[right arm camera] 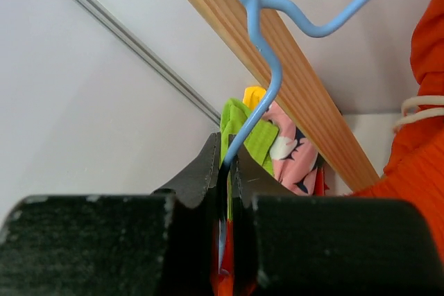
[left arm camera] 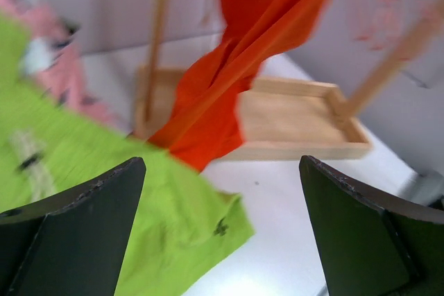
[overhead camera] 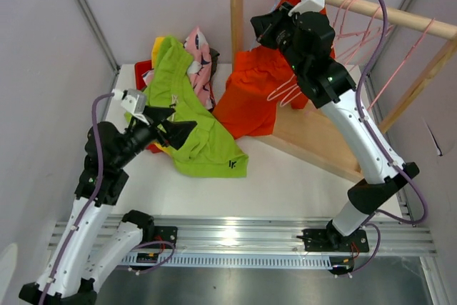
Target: Remove the shorts from the hanger
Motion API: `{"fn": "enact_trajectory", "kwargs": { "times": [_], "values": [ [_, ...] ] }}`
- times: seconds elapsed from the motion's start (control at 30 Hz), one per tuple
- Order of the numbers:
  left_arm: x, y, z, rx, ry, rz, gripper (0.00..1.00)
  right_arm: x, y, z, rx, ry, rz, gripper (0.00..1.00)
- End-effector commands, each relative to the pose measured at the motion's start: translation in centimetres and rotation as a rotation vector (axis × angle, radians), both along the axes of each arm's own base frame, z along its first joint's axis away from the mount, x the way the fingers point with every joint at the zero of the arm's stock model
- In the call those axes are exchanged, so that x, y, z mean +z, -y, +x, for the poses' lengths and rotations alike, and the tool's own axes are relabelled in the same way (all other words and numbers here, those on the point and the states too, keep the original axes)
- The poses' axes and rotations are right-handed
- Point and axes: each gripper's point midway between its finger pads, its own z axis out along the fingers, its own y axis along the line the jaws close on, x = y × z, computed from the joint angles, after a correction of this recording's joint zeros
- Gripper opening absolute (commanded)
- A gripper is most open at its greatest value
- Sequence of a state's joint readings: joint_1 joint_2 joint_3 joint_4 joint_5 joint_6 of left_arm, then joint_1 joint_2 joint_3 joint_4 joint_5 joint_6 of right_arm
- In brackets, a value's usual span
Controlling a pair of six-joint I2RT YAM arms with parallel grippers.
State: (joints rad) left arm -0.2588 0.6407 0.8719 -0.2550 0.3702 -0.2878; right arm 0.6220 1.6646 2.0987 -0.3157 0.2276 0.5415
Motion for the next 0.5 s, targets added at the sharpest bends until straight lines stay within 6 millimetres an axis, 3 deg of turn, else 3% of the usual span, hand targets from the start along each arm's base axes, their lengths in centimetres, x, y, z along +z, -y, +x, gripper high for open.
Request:
{"fn": "enact_trajectory", "kwargs": {
  "times": [0.0, 0.03, 0.07, 0.2, 0.33, 0.43, 0.47],
  "values": [
    [7.1, 4.7, -3.0, -0.287, 0.244, -0.047, 0.99, 9.2, 3.9, -4.8, -0.021, 0.24, 0.144, 0.0],
    [7.0, 5.7, -2.5, -0.321, 0.239, -0.048, 0.99, 10.0, 4.6, -5.9, -0.016, 0.256, 0.163, 0.0],
    [8.5, 6.7, -3.1, -0.372, 0.296, -0.066, 0.99, 10.0, 4.7, -6.2, -0.008, 0.253, 0.173, 0.0],
    [8.9, 9.6, -2.3, -0.464, 0.319, -0.093, 0.99, 9.8, 5.2, -7.5, 0.012, 0.243, 0.192, 0.0],
    [6.4, 12.8, 0.6, -0.472, 0.262, -0.08, 0.99, 9.8, 5.5, -8.3, 0.024, 0.24, 0.194, 0.0],
    [5.8, 14.7, 1.6, -0.485, 0.275, -0.093, 0.99, 9.9, 5.6, -8.6, 0.031, 0.239, 0.203, 0.0],
    [4.5, 15.6, 2.4, -0.497, 0.244, -0.087, 0.99, 10.0, 5.6, -8.8, 0.033, 0.243, 0.202, 0.0]
  ]
}}
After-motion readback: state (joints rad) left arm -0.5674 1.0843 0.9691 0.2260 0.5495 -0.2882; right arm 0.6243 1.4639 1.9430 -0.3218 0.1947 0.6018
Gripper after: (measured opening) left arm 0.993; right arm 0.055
